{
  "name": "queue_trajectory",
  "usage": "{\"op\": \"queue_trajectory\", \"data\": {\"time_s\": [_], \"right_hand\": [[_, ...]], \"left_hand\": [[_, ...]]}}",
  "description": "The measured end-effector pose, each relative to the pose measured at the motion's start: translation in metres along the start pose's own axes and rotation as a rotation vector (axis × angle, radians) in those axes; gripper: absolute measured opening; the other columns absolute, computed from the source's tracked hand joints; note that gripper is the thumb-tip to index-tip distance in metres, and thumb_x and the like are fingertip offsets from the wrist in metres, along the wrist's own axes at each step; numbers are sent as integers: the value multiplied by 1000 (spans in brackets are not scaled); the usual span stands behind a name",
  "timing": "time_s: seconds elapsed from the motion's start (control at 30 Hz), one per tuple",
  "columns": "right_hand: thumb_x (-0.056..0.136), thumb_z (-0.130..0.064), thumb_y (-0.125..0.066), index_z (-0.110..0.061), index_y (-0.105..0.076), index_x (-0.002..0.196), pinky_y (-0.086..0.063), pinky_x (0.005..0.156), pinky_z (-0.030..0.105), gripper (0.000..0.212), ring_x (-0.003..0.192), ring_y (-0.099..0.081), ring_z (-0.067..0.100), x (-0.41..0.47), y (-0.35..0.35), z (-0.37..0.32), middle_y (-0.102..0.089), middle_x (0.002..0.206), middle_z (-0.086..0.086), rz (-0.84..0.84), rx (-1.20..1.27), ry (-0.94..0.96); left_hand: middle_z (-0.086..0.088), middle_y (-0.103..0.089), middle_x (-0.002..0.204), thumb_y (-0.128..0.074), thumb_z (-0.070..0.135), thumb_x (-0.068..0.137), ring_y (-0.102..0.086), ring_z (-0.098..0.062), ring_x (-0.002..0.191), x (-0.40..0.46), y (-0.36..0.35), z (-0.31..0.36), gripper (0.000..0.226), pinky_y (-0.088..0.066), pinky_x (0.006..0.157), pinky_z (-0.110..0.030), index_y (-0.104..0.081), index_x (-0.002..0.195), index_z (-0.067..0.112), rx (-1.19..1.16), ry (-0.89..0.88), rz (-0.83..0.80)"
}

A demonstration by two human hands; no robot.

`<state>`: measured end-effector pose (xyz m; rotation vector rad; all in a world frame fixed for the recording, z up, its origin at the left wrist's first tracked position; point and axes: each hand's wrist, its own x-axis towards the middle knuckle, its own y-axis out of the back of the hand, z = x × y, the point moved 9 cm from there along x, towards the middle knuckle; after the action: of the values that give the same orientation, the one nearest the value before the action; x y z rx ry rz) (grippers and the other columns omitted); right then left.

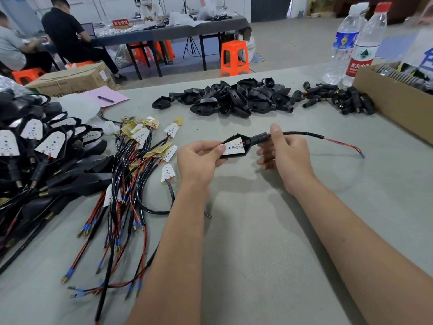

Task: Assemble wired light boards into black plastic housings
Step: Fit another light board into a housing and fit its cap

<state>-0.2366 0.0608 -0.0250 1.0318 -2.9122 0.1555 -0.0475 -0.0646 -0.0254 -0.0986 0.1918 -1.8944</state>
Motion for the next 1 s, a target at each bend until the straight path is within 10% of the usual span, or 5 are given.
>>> {"op": "queue_trajectory", "data": {"time_s": [0.2,0.43,0.6,0.77,1.0], "right_hand": [[103,-33,-56,-10,-62,72,-38,59,35,39,60,-49,18,-26,4,-55,-57,66,-2,174,-643,654],[94,-42,-68,-27,-75,106,-50,76,40,20,91,-59,20,-24,-39,-39,-70,95,-6,-271,-1046,615],[89,-34,-79,-25,-79,87,-52,68,30,9,64,-64,8,-22,-50,-45,-73,69,-8,-259,-743,435],[92,-27,-76,-13,-76,79,-40,44,23,19,45,-49,12,-21,-97,-44,-72,67,6,-303,-241,126],[92,-20,-78,-4,-68,83,-45,43,25,21,43,-54,12,-44,-225,-37,-66,70,13,-396,-83,-80]], "left_hand": [[-10,-75,78,-77,-3,86,-73,-18,69,10,21,10,19,-57,63,-20,-75,79,14,213,-95,18],[-3,-74,75,-73,6,93,-70,-18,73,9,27,14,13,-55,64,-18,-74,82,12,97,-55,32],[-20,-72,104,-61,25,103,-70,-23,76,-1,21,17,20,-60,77,-29,-64,104,6,-157,85,42],[-25,-72,105,-46,47,107,-71,-37,87,-42,0,14,49,-62,88,-44,-58,123,3,-31,292,-358],[3,-56,63,-49,18,107,-38,-4,37,-37,131,62,22,-27,38,-16,-69,102,9,408,163,-170]]}}
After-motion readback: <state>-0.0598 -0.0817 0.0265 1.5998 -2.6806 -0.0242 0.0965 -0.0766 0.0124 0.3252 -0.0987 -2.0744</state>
